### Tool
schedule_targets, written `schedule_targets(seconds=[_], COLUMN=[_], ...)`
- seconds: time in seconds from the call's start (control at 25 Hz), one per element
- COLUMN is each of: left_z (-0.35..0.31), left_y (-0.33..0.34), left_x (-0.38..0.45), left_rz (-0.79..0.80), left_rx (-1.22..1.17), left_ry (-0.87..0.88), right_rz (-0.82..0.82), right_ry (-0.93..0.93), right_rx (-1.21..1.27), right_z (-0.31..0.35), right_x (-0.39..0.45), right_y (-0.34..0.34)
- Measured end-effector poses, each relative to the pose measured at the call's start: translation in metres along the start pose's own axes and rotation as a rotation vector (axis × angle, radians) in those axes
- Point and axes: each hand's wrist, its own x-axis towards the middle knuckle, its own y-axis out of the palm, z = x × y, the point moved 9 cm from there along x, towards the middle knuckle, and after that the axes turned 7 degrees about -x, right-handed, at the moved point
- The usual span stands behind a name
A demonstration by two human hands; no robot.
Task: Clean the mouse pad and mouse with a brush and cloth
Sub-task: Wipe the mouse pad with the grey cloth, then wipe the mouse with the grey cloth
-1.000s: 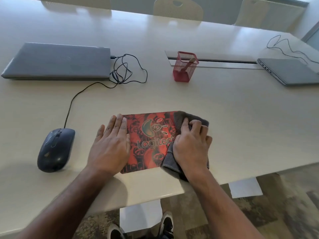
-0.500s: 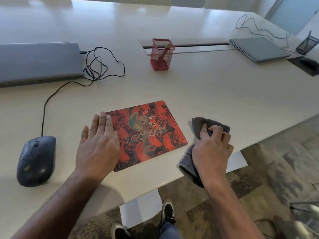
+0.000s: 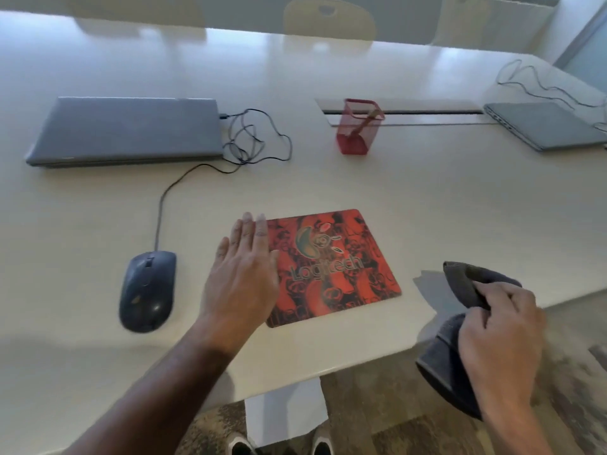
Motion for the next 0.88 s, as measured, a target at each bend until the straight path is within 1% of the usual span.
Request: schedule_targets(seconds=[0.08,0.16,0.28,0.4,0.56,0.72,0.8,0.84,0.88], left_z=[-0.003,0.003,0.021,0.05,0.095,0.14,0.153,0.157,0.158], left_y=[-0.011,-0.028,-0.06,-0.088,-0.11,-0.113,-0.107,-0.103,-0.101], left_x=[-0.002,-0.009,-0.022,-0.033,-0.05,-0.068,-0.074,-0.076,-0.077], left_rz=[-0.031,-0.058,-0.118,-0.146,-0.028,0.101,0.157,0.176,0.187], left_rx=[-0.014,-0.025,-0.074,-0.09,-0.185,-0.233,-0.265,-0.282,-0.3], left_ry=[0.023,0.032,0.029,-0.003,-0.103,-0.261,-0.301,-0.303,-0.291], right_rz=[0.1,0.249,0.404,0.574,0.734,0.958,1.013,1.02,1.0], right_ry=[-0.056,-0.155,-0.334,-0.44,-0.505,-0.371,-0.347,-0.374,-0.445], right_rx=[0.258,0.471,0.593,0.659,0.71,0.877,0.915,0.908,0.869], right_z=[0.038,0.09,0.163,0.226,0.3,0.347,0.365,0.375,0.384], right_x=[0.004,0.001,-0.012,-0.03,-0.054,-0.074,-0.081,-0.084,-0.086], right_y=[0.004,0.016,0.033,0.049,0.075,0.107,0.115,0.116,0.112])
